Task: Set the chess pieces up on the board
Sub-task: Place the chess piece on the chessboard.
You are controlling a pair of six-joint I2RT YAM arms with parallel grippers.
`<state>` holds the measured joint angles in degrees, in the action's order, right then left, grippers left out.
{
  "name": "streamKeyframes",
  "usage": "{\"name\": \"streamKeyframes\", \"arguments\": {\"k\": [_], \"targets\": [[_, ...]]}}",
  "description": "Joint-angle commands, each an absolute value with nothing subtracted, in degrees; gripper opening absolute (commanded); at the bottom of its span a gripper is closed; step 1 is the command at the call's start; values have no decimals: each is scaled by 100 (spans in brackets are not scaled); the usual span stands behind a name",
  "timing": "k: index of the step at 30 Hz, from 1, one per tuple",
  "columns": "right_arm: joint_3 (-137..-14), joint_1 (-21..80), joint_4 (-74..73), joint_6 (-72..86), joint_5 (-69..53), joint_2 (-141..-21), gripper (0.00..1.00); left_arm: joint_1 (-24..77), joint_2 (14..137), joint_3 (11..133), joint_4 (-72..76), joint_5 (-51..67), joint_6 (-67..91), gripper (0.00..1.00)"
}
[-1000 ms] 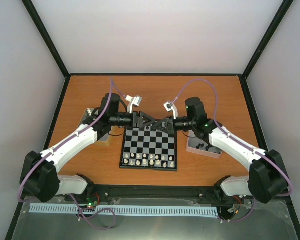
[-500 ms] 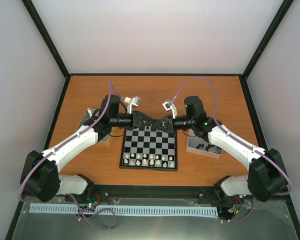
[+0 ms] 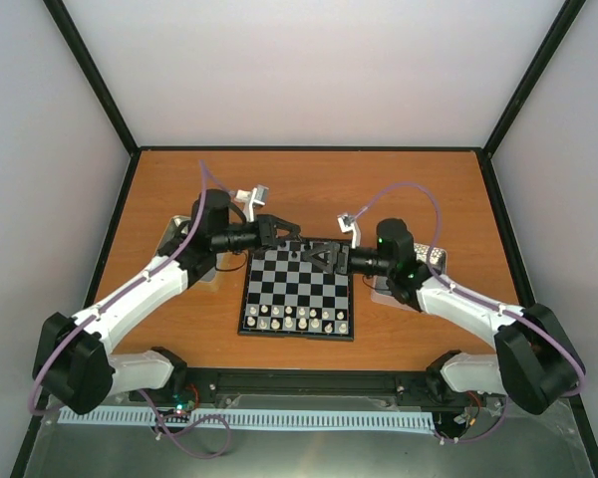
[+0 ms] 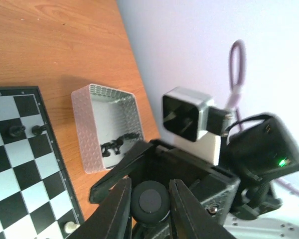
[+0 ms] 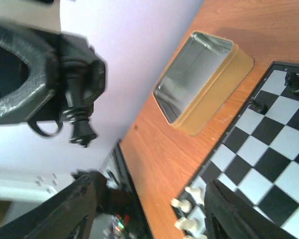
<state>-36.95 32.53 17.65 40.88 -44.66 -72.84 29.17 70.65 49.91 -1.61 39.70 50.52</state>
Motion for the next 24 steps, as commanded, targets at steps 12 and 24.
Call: {"name": "streamKeyframes", "arguments": {"k": [12,24], "targets": [[-3103,3796,4628,6370,-2825,-7244,64,2849,6747,4726,923,3816,7115,10],[-3123,3876,5268,6917,-2913,-7669,38,2826,6801,4441,1524,3899,7671,10]]}}
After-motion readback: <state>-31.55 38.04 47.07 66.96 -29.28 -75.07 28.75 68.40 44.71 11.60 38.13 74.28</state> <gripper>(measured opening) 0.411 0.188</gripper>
